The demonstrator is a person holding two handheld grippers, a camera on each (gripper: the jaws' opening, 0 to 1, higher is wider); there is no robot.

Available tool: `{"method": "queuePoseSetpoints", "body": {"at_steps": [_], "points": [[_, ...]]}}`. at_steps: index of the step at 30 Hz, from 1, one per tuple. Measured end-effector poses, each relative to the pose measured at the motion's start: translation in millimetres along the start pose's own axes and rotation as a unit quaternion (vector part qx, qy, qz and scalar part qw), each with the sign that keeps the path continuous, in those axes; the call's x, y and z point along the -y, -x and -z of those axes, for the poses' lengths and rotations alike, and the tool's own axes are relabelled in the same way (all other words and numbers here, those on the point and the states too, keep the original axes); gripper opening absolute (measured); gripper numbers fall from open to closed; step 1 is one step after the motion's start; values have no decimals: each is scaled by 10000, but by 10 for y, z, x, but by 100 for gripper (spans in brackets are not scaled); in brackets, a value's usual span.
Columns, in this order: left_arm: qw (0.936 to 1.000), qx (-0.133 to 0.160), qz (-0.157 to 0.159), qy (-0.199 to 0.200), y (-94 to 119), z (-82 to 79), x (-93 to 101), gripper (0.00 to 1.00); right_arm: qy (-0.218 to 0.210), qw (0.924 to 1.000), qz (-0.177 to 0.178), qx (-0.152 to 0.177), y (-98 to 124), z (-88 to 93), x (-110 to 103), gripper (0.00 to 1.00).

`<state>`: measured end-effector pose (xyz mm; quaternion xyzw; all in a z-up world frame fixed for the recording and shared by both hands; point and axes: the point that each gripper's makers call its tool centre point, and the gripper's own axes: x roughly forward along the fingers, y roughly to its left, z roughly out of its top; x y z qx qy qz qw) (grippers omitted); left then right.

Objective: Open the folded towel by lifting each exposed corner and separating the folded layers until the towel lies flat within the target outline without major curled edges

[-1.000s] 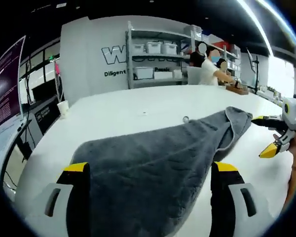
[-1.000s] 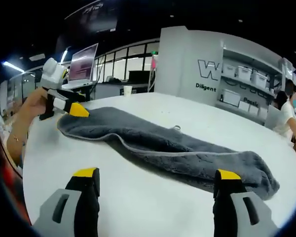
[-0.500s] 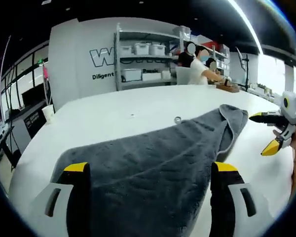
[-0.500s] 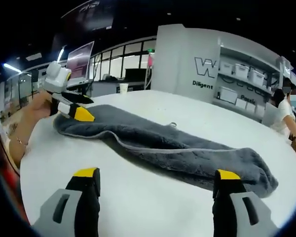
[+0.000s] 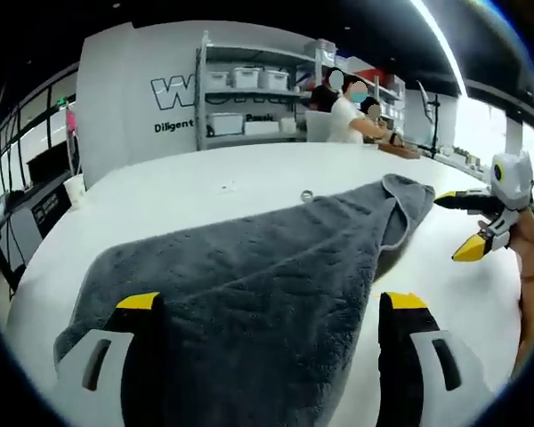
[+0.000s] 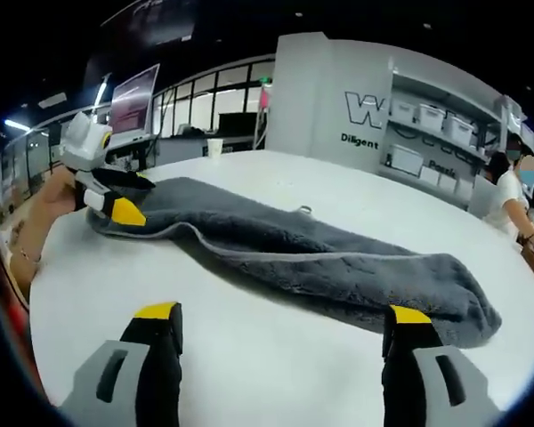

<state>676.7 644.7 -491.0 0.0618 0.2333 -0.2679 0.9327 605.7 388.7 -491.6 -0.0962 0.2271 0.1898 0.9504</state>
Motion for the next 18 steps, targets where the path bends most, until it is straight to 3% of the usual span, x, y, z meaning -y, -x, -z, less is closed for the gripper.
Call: {"method": "queuePoseSetpoints", "body": {"at_steps": [5,12,18], "points": [[9999,-4,158,52,-10,3,88,98,-81,10000,24,-1,-14,7,45,92],[9995,114,291,23,9,-67,177,98,-191,9990,121,396,25,-139,135,94],[9992,119,379,36,-8,-67,210,98,-165,9993,200,274,0,-89,176,92]]}}
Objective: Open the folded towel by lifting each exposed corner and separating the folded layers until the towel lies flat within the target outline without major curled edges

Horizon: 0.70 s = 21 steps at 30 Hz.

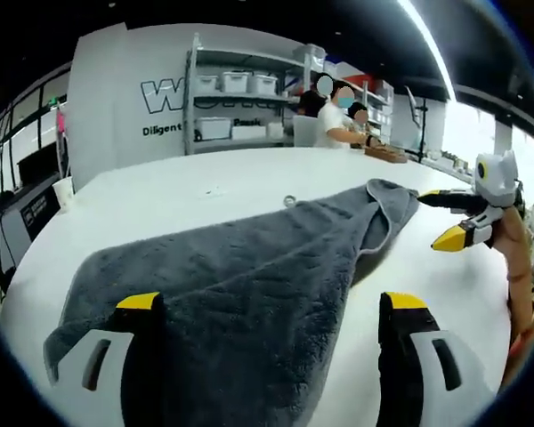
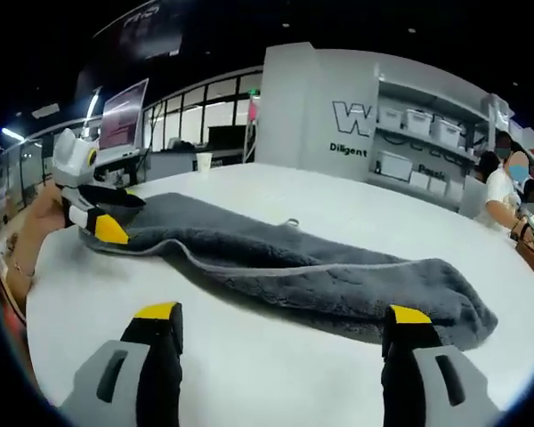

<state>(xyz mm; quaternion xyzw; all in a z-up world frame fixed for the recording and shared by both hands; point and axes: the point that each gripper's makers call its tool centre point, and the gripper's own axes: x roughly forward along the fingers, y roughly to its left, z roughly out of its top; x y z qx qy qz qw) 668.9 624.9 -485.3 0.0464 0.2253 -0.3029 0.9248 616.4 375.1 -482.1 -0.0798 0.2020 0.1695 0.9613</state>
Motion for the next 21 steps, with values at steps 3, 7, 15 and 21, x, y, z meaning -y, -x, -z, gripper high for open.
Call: {"method": "queuePoseSetpoints", "body": {"at_steps": [3,7,15,21], "points": [[10000,20,-2,-8,5,-7,1,98,-10,10000,28,-2,-3,-4,16,89],[10000,55,30,6,7,-20,11,97,-134,9999,12,14,3,-14,52,78],[9999,70,82,1,2,-22,38,97,-3,9998,162,80,43,-133,185,75],[10000,-41,24,6,14,36,-23,97,252,9986,454,121,123,-359,414,74]]}}
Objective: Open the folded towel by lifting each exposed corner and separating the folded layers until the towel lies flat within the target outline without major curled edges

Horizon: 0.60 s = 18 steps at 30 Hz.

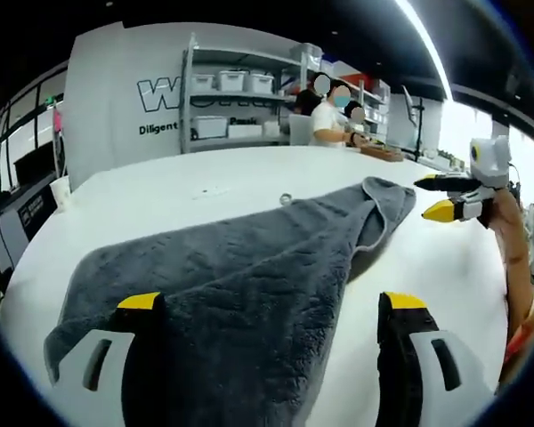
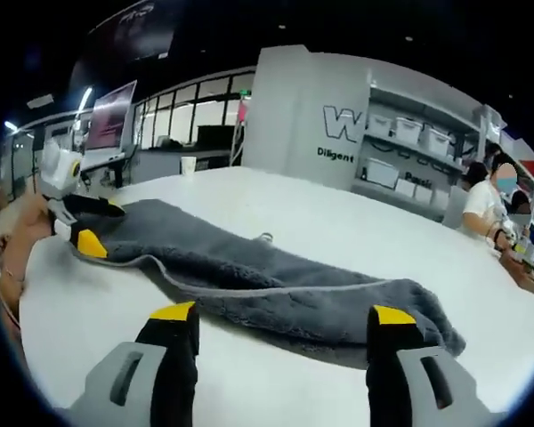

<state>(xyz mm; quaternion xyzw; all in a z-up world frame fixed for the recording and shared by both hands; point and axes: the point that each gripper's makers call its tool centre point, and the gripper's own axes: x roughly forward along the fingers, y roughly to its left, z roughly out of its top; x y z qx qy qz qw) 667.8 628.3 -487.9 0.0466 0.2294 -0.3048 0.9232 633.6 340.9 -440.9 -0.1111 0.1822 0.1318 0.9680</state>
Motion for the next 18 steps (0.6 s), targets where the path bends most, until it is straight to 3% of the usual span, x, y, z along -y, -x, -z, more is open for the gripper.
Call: {"method": "queuePoseSetpoints", "body": {"at_steps": [6,10,13,18], "points": [[10000,59,74,-13,10,-22,37,97,571,9982,205,-6,22,-255,240,73],[10000,24,53,-55,9,-7,32,96,588,9980,157,178,-38,-399,358,72],[10000,-28,59,-55,-5,21,33,96,462,9987,95,181,-151,-421,449,69],[9999,-67,55,-69,-9,40,32,96,357,9990,152,-216,-387,-259,638,63]]}}
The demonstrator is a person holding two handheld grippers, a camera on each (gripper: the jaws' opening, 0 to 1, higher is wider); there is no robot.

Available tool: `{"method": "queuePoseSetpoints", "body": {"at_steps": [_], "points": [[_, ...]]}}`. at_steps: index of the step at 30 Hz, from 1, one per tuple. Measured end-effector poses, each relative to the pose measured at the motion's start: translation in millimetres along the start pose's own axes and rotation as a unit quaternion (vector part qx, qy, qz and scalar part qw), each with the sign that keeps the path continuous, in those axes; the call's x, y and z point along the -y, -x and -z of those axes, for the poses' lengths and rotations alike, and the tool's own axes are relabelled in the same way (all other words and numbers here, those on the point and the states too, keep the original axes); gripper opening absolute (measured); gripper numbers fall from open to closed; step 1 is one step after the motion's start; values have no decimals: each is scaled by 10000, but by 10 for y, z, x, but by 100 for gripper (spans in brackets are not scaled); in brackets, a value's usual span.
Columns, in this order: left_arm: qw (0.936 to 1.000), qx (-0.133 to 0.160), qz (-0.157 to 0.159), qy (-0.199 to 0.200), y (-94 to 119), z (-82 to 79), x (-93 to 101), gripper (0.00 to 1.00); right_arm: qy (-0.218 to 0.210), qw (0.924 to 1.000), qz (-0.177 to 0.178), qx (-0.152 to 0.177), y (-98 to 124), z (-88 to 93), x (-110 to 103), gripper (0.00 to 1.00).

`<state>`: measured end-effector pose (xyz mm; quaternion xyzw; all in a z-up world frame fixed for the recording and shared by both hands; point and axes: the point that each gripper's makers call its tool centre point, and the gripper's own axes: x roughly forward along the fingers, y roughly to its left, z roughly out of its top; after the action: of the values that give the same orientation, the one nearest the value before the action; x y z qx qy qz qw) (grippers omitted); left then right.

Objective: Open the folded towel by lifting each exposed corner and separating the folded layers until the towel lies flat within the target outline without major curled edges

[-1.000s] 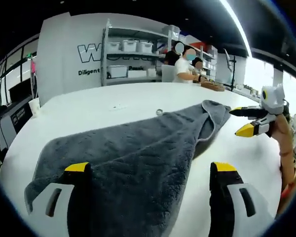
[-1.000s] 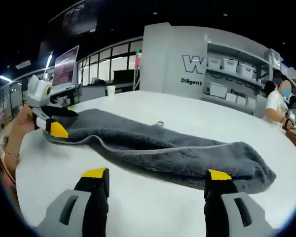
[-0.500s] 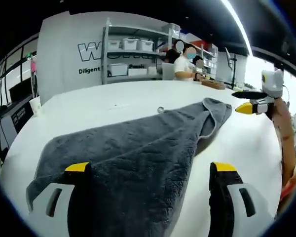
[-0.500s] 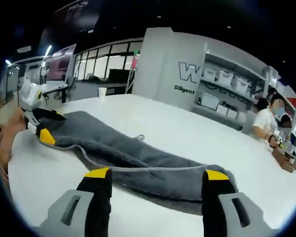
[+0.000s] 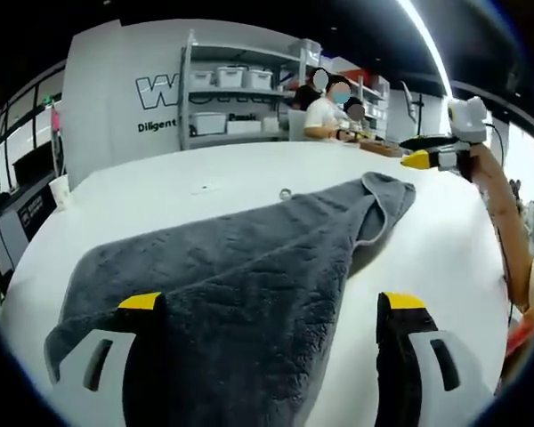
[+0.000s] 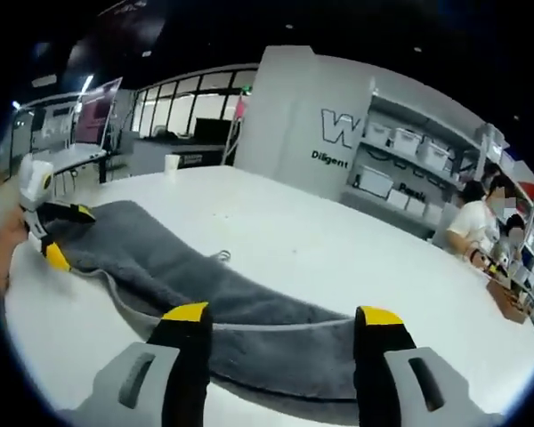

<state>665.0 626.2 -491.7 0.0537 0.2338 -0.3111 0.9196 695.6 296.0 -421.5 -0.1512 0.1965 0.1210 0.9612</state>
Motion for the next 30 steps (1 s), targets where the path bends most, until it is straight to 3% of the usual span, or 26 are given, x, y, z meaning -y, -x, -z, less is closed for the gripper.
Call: {"method": "queuePoseSetpoints", "body": {"at_steps": [9,11,19,22,30], "points": [[10000,-53,-11,13,-8,29,-12,95,-165,9983,-184,-524,-445,391,154,55],[10000,-58,-11,14,-7,32,-12,95,-193,9985,-193,-474,-502,429,170,57],[9999,-100,28,28,-13,52,2,95,-437,9956,-242,-789,-663,806,220,44],[9999,-139,37,1,-16,65,8,95,-540,9952,-552,-604,-679,786,99,27],[9998,-177,14,-1,-9,84,-5,94,-326,9958,-665,-537,-684,783,1,10]]}}
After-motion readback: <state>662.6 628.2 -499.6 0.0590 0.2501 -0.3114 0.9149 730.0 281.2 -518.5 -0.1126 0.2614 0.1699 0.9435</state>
